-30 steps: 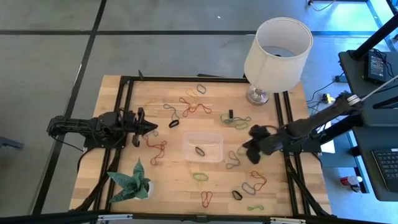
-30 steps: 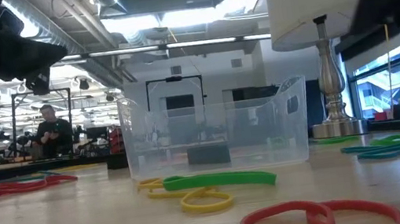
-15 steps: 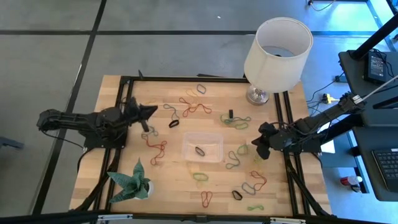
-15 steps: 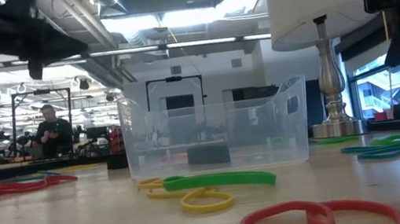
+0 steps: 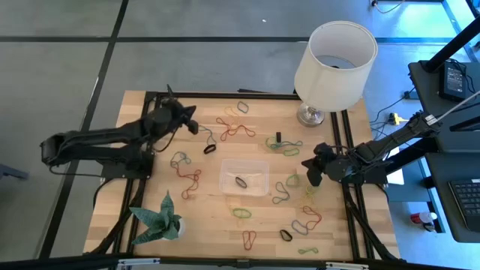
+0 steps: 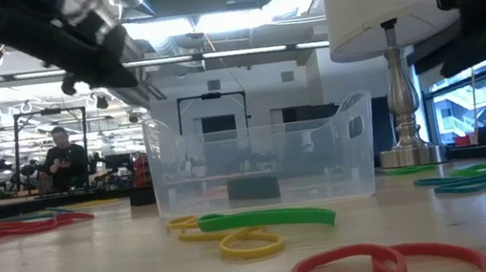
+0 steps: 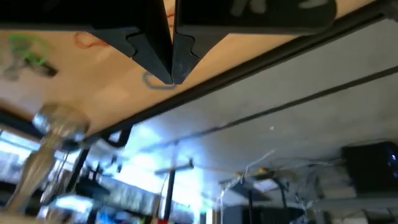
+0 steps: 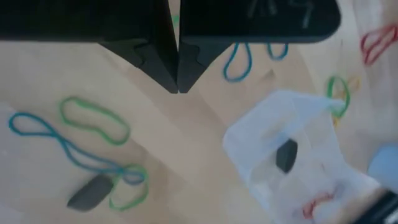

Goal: Pick and place rubber bands into bin
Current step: Put the yellow rubber band into the transparent bin

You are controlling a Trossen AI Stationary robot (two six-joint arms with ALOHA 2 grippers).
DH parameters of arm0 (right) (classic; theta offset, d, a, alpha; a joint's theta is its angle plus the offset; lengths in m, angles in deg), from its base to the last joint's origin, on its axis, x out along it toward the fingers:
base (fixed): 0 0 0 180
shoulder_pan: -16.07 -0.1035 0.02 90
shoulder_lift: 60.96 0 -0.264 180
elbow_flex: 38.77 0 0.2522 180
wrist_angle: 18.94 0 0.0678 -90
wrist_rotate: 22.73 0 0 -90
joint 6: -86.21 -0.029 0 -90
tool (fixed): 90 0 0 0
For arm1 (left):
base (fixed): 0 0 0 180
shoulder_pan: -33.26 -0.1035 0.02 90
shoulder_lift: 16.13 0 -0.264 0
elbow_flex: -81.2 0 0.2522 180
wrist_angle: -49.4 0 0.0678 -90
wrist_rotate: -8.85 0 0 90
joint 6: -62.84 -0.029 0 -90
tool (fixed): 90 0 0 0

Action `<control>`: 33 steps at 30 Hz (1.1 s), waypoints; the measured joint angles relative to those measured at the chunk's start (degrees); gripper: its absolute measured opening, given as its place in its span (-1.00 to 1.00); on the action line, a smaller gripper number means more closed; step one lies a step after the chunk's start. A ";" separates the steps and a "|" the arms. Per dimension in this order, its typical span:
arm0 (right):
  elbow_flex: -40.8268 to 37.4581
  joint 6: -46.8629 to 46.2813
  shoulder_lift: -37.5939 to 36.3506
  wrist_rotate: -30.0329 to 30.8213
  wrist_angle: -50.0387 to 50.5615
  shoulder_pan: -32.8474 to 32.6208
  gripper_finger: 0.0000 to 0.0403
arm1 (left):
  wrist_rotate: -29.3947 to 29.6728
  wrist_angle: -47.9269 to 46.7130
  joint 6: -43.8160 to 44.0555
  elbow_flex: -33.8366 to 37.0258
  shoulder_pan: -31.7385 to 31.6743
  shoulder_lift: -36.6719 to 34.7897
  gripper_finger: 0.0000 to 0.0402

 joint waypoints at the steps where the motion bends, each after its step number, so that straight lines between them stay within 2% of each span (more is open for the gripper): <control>1: 0.00 0.01 0.00 0.62 -0.59 0.00 -0.96 | -1.88 0.28 -1.03 -0.27 -1.53 1.39 -0.98; 3: 0.00 -0.02 0.00 1.68 -1.88 0.00 -0.96 | -4.93 0.31 -1.93 -0.62 -4.08 3.78 -0.98; 11: 0.02 0.12 0.02 3.17 -5.10 2.46 -0.96 | -6.64 0.32 5.33 -0.72 -9.04 9.80 -0.98; 15: 0.00 0.28 0.02 3.17 -5.16 4.45 -0.96 | -7.40 0.31 3.83 -0.72 -9.67 10.30 -0.98; 22: 0.01 1.95 0.02 3.13 -5.50 7.82 -0.96 | -7.30 0.31 10.37 -0.72 -9.65 10.28 -0.98; 28: 0.02 1.89 0.02 3.06 -6.28 9.58 -0.96 | -7.18 -0.07 7.51 -0.72 -9.98 10.28 -0.98; 31: 0.02 1.91 0.02 2.93 -6.99 9.88 -0.96 | -8.71 -4.19 7.52 -1.14 -11.39 10.28 -0.95; 33: 0.02 1.91 0.02 2.93 -7.05 9.88 -0.96 | -10.41 -11.78 7.53 -2.95 -12.74 10.36 -0.88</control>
